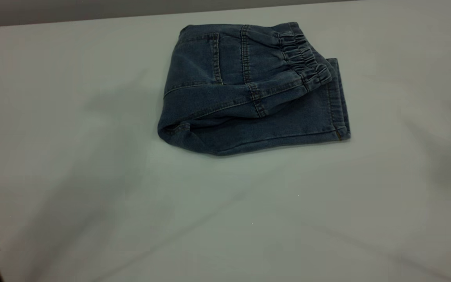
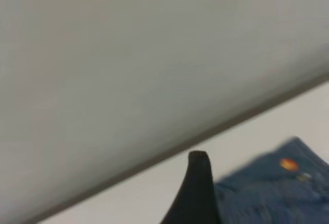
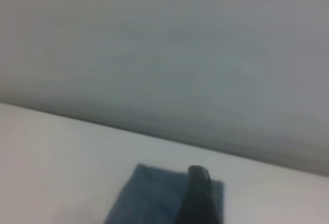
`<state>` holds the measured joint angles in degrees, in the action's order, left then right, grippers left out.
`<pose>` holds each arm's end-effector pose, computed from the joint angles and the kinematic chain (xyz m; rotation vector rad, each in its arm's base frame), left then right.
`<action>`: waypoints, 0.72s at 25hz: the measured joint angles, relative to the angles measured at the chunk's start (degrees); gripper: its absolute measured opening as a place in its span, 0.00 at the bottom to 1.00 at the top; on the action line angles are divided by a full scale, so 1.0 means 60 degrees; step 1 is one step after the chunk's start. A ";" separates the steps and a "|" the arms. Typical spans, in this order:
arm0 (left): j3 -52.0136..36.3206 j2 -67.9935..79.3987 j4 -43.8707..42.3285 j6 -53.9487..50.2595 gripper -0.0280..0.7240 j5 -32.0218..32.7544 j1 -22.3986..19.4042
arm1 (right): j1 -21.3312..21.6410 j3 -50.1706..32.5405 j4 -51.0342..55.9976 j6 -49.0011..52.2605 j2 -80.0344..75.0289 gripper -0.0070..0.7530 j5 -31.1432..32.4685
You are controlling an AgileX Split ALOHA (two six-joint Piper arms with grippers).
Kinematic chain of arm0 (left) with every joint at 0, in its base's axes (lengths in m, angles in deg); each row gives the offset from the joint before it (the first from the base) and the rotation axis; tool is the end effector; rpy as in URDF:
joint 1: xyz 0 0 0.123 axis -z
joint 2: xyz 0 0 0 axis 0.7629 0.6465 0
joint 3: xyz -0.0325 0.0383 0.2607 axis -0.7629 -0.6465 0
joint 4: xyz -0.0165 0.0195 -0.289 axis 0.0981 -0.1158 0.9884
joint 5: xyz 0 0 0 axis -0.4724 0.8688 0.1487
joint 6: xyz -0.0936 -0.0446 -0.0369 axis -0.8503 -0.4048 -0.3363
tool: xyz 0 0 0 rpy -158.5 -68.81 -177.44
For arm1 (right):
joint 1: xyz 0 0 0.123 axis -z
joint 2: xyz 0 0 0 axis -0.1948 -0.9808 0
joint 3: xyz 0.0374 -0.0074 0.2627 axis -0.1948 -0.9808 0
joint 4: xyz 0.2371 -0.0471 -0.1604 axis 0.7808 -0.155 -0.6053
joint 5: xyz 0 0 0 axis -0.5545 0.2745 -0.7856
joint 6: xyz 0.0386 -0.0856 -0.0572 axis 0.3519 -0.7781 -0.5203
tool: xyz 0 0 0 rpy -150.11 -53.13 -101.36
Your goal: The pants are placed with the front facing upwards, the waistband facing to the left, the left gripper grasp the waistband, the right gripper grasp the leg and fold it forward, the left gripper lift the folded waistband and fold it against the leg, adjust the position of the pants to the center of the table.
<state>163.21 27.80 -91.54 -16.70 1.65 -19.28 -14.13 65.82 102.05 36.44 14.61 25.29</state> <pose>0.3469 -0.1766 0.5065 0.5283 2.0624 -0.0305 0.2599 0.0509 0.5539 -0.3132 1.9807 0.3567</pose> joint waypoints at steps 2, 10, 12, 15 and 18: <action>-0.0897 -0.0859 0.0364 0.0000 0.81 0.0003 0.0000 | 0.0000 -0.0901 0.0074 0.0000 0.0827 0.68 0.0000; -0.4930 -0.3927 0.1521 0.0000 0.81 -0.0008 0.0000 | 0.0000 -0.4072 0.0352 0.0148 0.3583 0.68 0.0000; -0.5851 -0.4593 0.1809 0.0009 0.81 -0.0020 0.0000 | 0.0000 -0.4744 0.0432 0.0148 0.4100 0.68 0.0000; -0.7244 -0.5559 0.2255 0.0009 0.81 -0.0020 0.0000 | 0.0000 -0.5772 0.0422 0.0148 0.4798 0.68 -0.0003; -0.8677 -0.6526 0.2648 0.0009 0.81 -0.0020 0.0000 | 0.0000 -0.6813 0.0422 0.0148 0.5508 0.68 -0.0016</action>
<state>111.15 -11.36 -75.65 -16.65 1.53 -19.28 -14.13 24.95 104.58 37.33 47.66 25.19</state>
